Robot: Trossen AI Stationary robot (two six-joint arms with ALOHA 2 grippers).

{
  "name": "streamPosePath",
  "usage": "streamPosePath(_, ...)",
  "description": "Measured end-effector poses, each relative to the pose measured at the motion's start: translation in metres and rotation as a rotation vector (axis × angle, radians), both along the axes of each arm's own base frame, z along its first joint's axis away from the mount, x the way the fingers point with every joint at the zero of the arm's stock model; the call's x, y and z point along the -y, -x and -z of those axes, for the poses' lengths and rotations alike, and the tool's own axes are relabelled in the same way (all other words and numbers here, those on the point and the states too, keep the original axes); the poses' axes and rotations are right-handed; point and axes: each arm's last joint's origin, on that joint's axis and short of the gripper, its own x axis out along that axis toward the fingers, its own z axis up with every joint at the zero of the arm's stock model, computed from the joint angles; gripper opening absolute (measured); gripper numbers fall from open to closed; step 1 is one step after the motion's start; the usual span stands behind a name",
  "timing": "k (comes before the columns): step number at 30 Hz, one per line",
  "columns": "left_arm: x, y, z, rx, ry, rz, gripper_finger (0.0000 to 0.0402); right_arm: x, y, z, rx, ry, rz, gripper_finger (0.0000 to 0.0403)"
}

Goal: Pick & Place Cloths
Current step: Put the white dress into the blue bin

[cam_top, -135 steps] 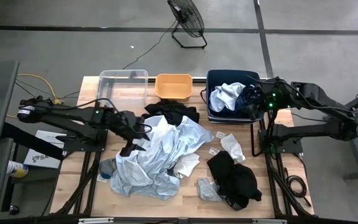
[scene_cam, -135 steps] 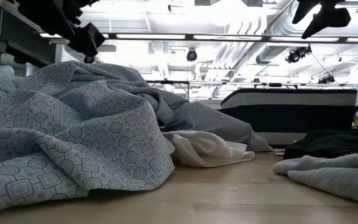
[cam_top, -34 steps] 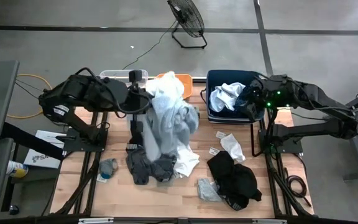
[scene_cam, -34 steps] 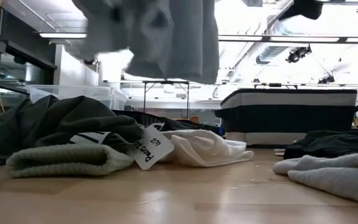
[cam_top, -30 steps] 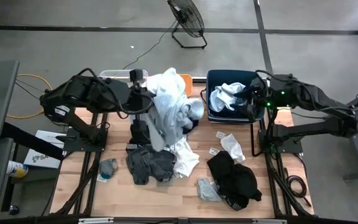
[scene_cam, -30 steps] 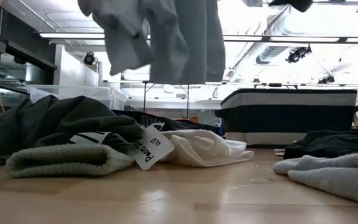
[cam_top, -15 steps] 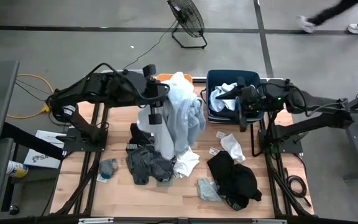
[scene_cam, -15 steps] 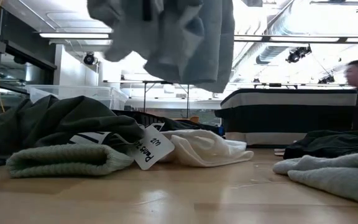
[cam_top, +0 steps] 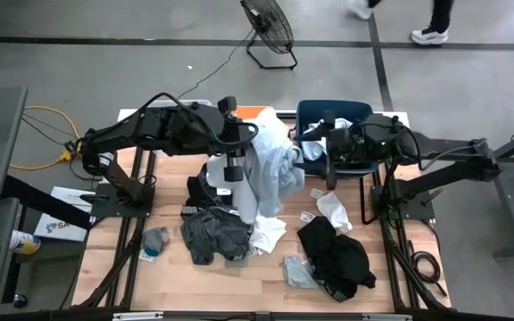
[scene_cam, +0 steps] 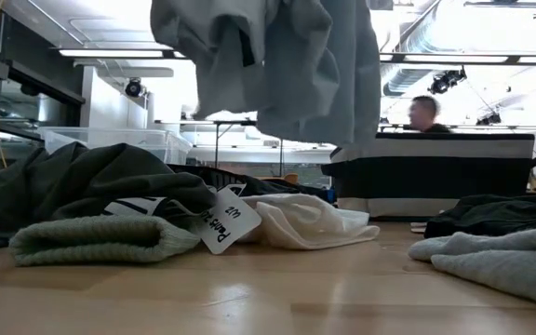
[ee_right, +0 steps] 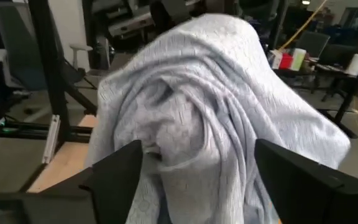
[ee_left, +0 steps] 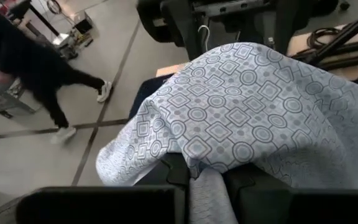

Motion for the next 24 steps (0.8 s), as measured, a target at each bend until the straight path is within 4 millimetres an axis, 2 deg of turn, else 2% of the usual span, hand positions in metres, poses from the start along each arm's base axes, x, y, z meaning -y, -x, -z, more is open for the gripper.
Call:
streamPosePath(8,0.001,-0.015,0.001,0.055,0.003,0.001,0.0027,-0.005,-0.04,0.012,0.053,-0.04,-0.075,0.0394)
streamPosePath(16,0.003,-0.023,-0.008,0.169,0.019,0.049,0.0027,-0.006,-0.074,0.026,0.12,-0.065,-0.111,0.0387)
streamPosePath(24,0.007,-0.036,-0.013,0.276,0.041,0.149,0.0027,-0.005,-0.095,0.03,0.242,-0.059,-0.085,0.0386)
